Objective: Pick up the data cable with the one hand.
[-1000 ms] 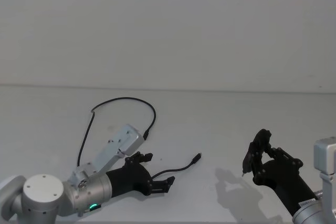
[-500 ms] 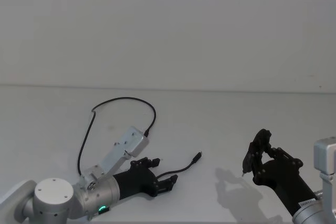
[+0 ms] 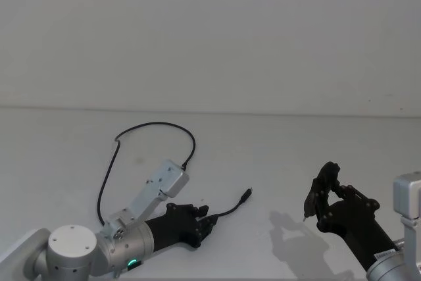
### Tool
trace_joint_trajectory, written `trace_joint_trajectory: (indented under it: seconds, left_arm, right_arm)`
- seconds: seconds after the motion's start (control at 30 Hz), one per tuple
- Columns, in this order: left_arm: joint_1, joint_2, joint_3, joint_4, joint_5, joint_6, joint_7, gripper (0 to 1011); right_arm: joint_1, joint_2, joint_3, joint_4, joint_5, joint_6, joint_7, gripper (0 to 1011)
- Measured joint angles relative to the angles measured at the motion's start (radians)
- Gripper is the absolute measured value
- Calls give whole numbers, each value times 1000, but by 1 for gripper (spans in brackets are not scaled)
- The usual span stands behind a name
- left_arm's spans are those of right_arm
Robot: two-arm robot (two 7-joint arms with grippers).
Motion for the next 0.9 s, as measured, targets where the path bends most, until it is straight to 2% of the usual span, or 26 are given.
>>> trace_joint_trajectory:
  seconds: [0.07,0.13,0.3,0.57,0.9]
  left_arm:
    - [0,-1,0,2,0,0,0,232]
    - [0,-3,-1,4,0,-1,0,203]
    - [-1,-5,-1,5,0,-1,1,58]
    - [3,-4,-7,-8,2,-7,3,51]
    - [7,26,-15,-81,6,-16,-20,51]
  right_arm:
    - [0,0,0,0,0,0,0,269]
    - [0,0,0,0,0,0,0,269]
    - [0,0,0,0,0,0,0,269]
    - [0,0,0,0,0,0,0,269]
    - [0,0,0,0,0,0,0,269]
